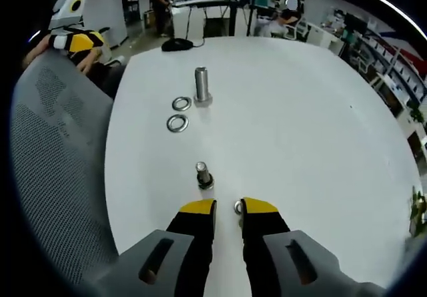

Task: Place the washer onto the threaded stud by aligning its center hole with the stud, sliding it down to the base, and recovering from edge contact or off-axis alignment until the washer reaches the visible bottom stop.

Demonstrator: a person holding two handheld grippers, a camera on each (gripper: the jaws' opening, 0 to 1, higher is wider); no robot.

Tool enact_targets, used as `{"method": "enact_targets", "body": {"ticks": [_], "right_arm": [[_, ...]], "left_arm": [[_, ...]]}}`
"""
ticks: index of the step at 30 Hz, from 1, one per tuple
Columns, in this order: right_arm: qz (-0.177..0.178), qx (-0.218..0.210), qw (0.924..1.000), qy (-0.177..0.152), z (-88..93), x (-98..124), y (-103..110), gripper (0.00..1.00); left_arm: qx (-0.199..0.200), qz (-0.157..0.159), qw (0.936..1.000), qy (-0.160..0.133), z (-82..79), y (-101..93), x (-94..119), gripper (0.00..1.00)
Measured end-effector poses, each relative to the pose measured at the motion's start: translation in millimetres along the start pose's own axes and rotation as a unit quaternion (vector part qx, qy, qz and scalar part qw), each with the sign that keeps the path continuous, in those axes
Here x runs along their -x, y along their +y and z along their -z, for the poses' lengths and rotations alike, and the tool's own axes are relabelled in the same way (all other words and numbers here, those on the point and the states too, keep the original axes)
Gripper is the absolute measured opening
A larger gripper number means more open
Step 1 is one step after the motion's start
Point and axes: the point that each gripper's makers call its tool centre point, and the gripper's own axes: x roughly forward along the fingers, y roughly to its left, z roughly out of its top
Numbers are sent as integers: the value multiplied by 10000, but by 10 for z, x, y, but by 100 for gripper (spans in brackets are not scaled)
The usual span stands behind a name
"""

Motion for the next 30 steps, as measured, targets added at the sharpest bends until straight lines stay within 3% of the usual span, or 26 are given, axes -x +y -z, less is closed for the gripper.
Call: {"method": "enact_targets", "body": {"ticks": [11, 19, 30], "right_arm": [[87, -123, 9997, 197, 161, -61, -55, 17], [388, -137, 9989, 241, 273, -75, -191, 17], [410, -746, 9962, 168, 405, -142, -236, 19]], "left_arm": [[11, 7, 10000, -23, -8, -5, 2, 11], [16, 8, 10000, -40, -12, -5, 5, 11], [22, 8, 10000, -54, -16, -5, 7, 11]]}}
